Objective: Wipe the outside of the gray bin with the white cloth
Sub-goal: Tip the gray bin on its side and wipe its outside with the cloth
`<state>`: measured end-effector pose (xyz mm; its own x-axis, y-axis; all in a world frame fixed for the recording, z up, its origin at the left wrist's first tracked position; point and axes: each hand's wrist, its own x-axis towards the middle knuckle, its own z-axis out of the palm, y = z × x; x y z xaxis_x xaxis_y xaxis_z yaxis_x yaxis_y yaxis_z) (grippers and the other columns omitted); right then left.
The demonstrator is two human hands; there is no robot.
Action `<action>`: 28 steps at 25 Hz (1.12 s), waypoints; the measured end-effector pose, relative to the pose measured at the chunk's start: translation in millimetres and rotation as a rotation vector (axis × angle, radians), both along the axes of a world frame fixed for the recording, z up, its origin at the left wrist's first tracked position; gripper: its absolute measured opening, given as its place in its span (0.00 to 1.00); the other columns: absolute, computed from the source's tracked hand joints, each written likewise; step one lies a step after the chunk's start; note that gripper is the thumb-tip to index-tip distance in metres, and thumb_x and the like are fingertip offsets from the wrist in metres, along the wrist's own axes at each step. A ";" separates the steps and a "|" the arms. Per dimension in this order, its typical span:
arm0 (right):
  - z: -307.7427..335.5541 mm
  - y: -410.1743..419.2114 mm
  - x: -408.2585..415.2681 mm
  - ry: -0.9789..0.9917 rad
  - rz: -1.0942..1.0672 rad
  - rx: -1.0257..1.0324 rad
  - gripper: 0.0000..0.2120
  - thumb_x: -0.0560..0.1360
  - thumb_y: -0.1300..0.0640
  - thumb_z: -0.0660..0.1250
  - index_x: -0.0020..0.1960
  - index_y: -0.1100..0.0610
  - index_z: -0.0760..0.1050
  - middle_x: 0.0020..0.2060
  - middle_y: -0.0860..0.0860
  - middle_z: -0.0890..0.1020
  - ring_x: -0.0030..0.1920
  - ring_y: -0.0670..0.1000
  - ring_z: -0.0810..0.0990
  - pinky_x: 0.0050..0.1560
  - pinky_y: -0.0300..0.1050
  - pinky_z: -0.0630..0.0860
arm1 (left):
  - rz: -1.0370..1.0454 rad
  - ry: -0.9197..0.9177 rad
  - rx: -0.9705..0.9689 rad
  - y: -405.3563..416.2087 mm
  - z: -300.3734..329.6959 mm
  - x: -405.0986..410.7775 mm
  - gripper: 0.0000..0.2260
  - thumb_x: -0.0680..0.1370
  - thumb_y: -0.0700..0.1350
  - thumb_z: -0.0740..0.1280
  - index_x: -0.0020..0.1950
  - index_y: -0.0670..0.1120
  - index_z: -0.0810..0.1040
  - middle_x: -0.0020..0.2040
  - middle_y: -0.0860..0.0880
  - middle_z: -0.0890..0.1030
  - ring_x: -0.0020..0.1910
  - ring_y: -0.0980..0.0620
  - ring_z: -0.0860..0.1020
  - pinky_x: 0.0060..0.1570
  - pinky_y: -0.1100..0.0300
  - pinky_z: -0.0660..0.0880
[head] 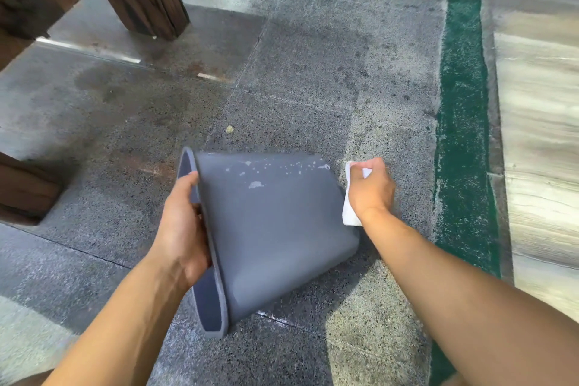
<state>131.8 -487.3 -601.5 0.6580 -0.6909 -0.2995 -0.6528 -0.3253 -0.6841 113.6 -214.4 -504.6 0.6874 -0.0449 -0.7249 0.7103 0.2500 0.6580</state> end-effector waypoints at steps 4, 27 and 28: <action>33.9 42.2 0.1 -0.199 0.202 0.182 0.04 0.79 0.47 0.66 0.52 0.46 0.74 0.41 0.41 0.77 0.43 0.49 0.77 0.37 0.40 0.68 | 0.020 0.037 -0.019 -8.4 0.3 -0.4 0.32 0.78 0.68 0.59 0.66 0.45 0.83 0.61 0.42 0.87 0.60 0.42 0.85 0.62 0.47 0.79; 82.7 173.3 -32.0 -0.305 0.692 -0.143 0.13 0.82 0.42 0.58 0.59 0.45 0.76 0.53 0.53 0.76 0.48 0.62 0.79 0.49 0.55 0.78 | 0.168 0.032 -0.172 -25.1 4.6 -9.1 0.30 0.84 0.65 0.52 0.74 0.46 0.77 0.70 0.41 0.81 0.69 0.44 0.79 0.72 0.49 0.71; 81.5 174.9 -29.1 -0.306 0.699 -0.178 0.13 0.82 0.42 0.58 0.58 0.46 0.76 0.52 0.53 0.76 0.47 0.62 0.79 0.48 0.55 0.77 | 0.179 0.011 -0.144 -25.5 4.1 -9.9 0.29 0.84 0.64 0.52 0.74 0.46 0.77 0.70 0.41 0.81 0.69 0.44 0.79 0.74 0.48 0.69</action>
<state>102.8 -312.5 -520.0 0.9934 -0.1069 0.0415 -0.0474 -0.7127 -0.6998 103.8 -239.8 -500.5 0.6860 -0.0263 -0.7271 0.6527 0.4638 0.5991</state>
